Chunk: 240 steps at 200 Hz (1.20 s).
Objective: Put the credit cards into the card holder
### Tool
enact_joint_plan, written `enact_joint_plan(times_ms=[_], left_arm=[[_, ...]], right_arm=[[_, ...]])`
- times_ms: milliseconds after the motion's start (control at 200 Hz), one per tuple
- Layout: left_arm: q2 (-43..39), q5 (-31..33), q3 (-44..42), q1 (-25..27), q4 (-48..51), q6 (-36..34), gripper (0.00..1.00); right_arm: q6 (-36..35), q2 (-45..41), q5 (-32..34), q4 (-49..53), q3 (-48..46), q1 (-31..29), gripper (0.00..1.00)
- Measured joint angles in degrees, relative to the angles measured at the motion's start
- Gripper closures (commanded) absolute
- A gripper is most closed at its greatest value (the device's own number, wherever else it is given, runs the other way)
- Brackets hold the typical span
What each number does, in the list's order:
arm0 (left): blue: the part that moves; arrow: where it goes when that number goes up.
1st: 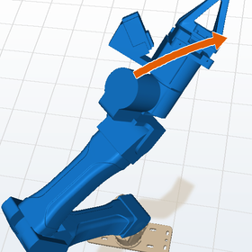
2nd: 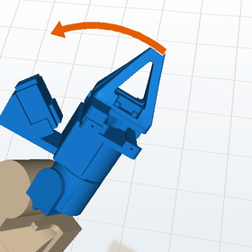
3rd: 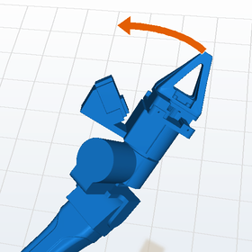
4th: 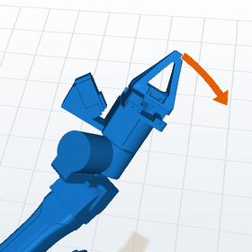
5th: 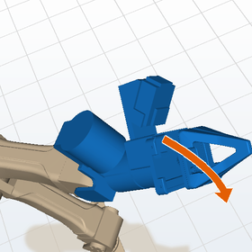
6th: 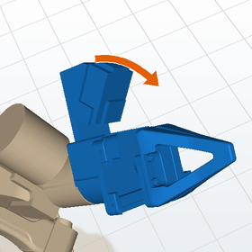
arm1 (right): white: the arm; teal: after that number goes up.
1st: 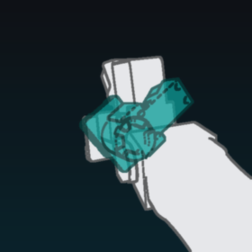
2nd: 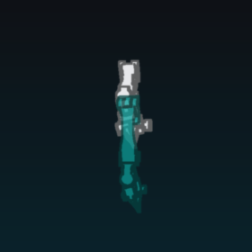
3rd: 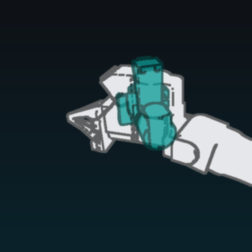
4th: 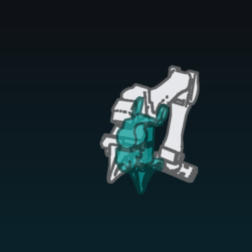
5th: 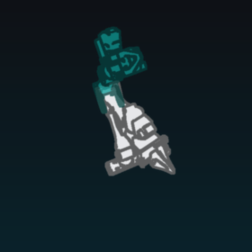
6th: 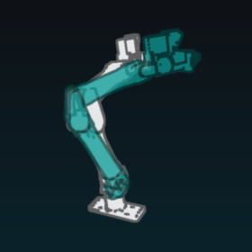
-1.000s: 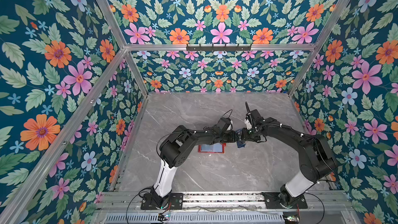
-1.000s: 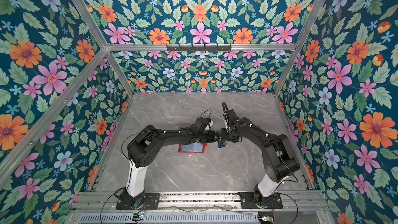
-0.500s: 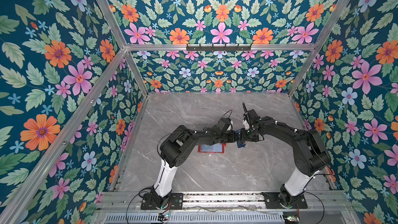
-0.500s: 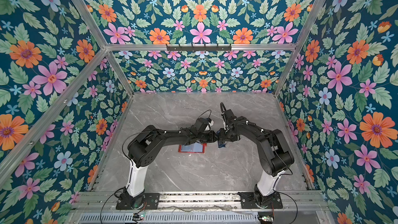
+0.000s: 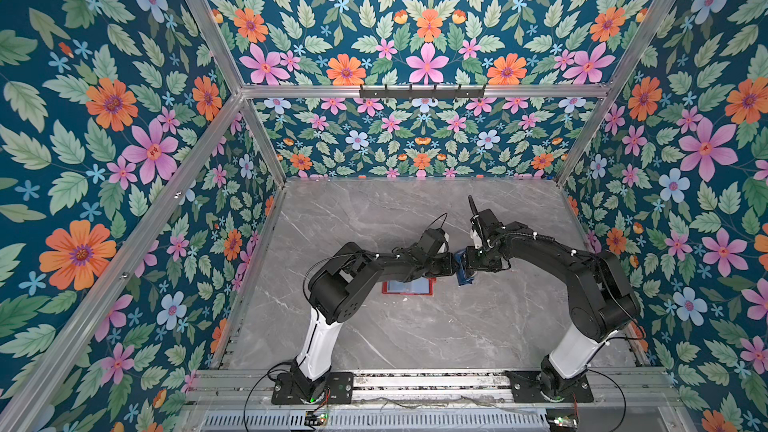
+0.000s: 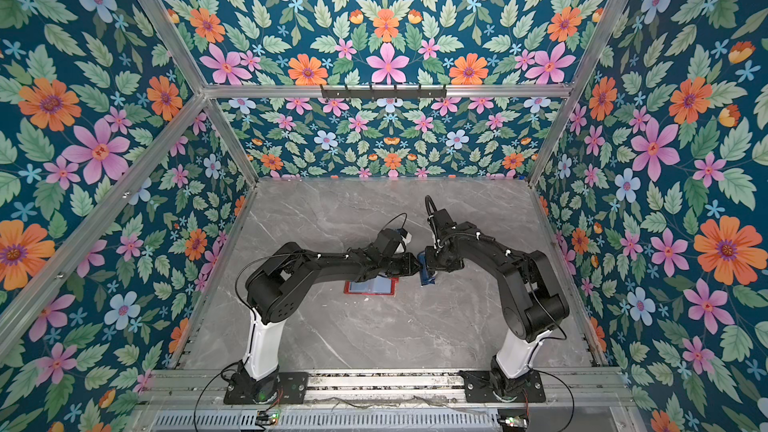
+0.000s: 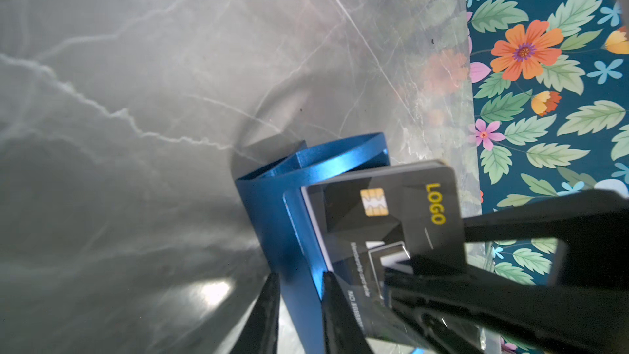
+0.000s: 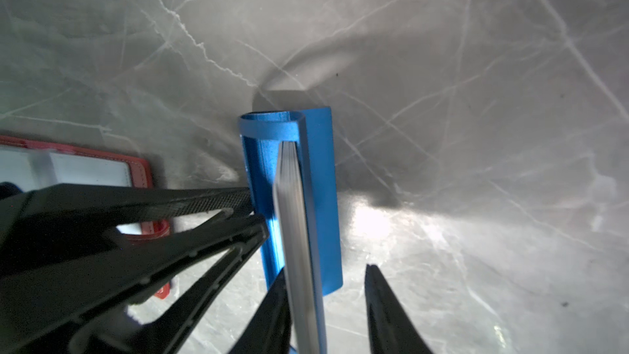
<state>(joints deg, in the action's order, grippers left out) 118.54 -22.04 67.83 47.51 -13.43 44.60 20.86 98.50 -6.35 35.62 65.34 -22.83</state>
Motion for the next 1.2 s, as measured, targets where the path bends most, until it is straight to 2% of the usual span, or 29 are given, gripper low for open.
enact_joint_plan(times_ms=[215,400,630,910,1200], left_arm=[[0.00,0.04,0.00,0.00,0.02,0.00,0.76],[0.00,0.07,0.00,0.00,0.02,0.00,0.76],[0.00,0.07,0.00,0.00,0.02,0.00,0.76],[0.00,0.07,0.00,0.02,0.02,0.00,0.76],[0.00,0.11,0.02,0.04,0.04,-0.02,0.76]], right_arm=[[0.00,-0.74,0.52,1.01,0.52,-0.26,0.64],[-0.04,-1.36,0.94,1.97,1.18,-0.81,0.72],[-0.22,-1.60,2.08,3.10,2.12,-1.40,0.76],[-0.39,-1.38,2.25,3.50,2.38,-1.49,0.66],[-0.39,1.33,1.99,3.06,2.71,-1.49,0.65]])
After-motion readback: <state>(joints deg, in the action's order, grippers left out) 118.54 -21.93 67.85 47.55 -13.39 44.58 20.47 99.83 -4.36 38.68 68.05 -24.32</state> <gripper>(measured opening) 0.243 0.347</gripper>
